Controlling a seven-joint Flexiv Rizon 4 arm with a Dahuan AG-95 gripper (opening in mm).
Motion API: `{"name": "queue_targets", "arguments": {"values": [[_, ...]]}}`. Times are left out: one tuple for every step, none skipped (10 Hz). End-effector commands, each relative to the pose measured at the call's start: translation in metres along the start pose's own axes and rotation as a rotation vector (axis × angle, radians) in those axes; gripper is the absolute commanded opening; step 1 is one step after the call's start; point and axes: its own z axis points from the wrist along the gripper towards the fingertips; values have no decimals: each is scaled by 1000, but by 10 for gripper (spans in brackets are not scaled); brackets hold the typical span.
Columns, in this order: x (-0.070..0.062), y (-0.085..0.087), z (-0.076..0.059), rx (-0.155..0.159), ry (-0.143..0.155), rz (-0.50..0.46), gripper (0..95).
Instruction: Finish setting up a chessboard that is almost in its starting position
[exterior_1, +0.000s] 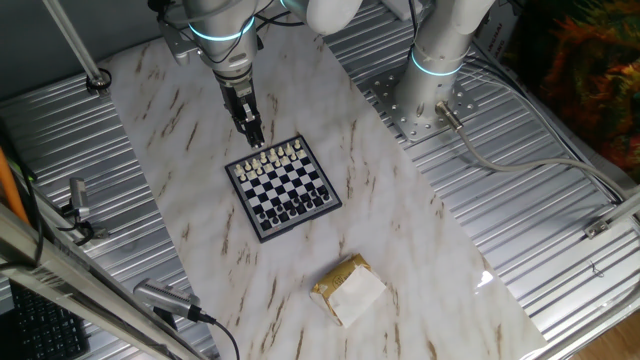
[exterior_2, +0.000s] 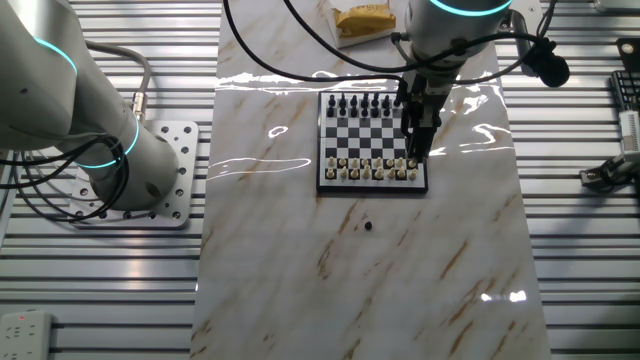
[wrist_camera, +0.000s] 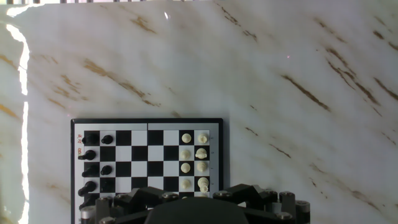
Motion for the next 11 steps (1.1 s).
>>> {"name": "queue_targets", "arguments": {"values": [[0, 0, 0, 0, 1, 0, 950], [0, 0, 0, 33, -106, 27, 0], [1, 0, -1, 25, -106, 31, 0], [1, 1, -2, 28, -105, 31, 0], [1, 1, -2, 31, -105, 32, 0], [1, 1, -2, 31, -105, 32, 0], [1, 1, -2, 30, -105, 33, 0], [1, 1, -2, 30, -105, 33, 0], [1, 1, -2, 30, -104, 33, 0], [1, 1, -2, 29, -104, 33, 0], [1, 1, -2, 29, -104, 32, 0]]}}
